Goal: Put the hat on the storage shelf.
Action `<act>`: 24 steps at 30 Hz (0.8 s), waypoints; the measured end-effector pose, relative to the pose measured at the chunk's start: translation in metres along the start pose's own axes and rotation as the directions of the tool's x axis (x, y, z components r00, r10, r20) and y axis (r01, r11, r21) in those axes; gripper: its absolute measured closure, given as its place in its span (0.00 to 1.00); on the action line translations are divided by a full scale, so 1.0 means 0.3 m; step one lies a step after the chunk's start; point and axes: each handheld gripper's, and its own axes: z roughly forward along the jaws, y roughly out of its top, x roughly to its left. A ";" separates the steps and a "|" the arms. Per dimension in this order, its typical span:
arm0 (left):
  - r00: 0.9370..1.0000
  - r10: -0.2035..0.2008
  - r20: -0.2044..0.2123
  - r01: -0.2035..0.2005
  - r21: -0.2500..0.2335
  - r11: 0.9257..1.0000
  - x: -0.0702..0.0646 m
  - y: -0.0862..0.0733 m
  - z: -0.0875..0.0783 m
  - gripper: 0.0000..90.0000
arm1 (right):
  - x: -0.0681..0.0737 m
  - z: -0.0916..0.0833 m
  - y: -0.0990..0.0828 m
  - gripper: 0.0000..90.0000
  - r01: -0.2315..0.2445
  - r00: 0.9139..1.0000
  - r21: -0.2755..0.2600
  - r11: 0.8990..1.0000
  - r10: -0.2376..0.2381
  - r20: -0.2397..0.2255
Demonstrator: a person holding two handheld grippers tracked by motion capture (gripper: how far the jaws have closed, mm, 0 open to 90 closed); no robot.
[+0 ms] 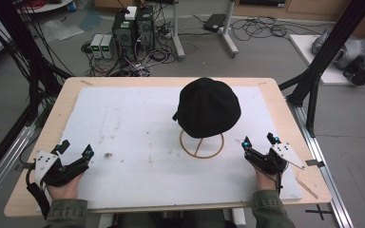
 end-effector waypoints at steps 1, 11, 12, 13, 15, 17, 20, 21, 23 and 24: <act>1.000 -0.004 0.003 0.004 0.000 1.000 0.001 -0.001 -0.001 0.19 | -0.001 0.002 0.000 0.12 0.001 1.000 -0.002 1.000 -0.001 0.000; 0.999 -0.035 -0.005 0.035 -0.031 0.999 0.018 0.004 -0.019 0.19 | 0.002 0.005 0.002 0.12 0.002 1.000 -0.006 1.000 -0.002 -0.010; 0.999 -0.039 -0.006 0.039 -0.031 0.999 0.020 0.004 -0.019 0.19 | 0.002 0.005 0.002 0.12 0.001 1.000 -0.005 1.000 -0.001 -0.010; 0.999 -0.041 -0.006 0.041 -0.028 0.999 0.022 0.005 -0.019 0.19 | 0.002 0.004 0.002 0.12 0.000 1.000 -0.004 1.000 0.000 -0.011; 0.999 -0.047 -0.007 0.047 -0.031 0.998 0.027 0.006 -0.017 0.19 | 0.001 0.003 0.002 0.12 0.001 1.000 -0.003 1.000 -0.001 -0.013; 0.999 -0.053 -0.004 0.052 -0.036 0.998 0.030 0.007 -0.015 0.19 | 0.000 0.002 0.001 0.12 0.005 1.000 -0.002 1.000 -0.005 -0.012; 0.998 -0.066 0.004 0.066 -0.032 0.997 0.034 0.006 -0.009 0.19 | -0.002 -0.002 0.000 0.12 0.000 1.000 0.003 1.000 0.000 -0.012; 0.998 -0.068 0.006 0.068 -0.034 0.997 0.034 0.007 -0.008 0.19 | -0.005 -0.002 0.000 0.12 0.005 1.000 -0.001 1.000 -0.005 -0.010; 0.997 -0.070 0.012 0.071 -0.033 0.997 0.036 0.007 -0.004 0.19 | -0.007 -0.005 -0.001 0.12 0.005 1.000 0.002 1.000 -0.005 -0.010; 0.997 -0.074 0.015 0.074 -0.029 0.997 0.037 0.007 -0.002 0.19 | -0.007 -0.006 -0.001 0.12 0.002 1.000 0.004 1.000 -0.002 -0.011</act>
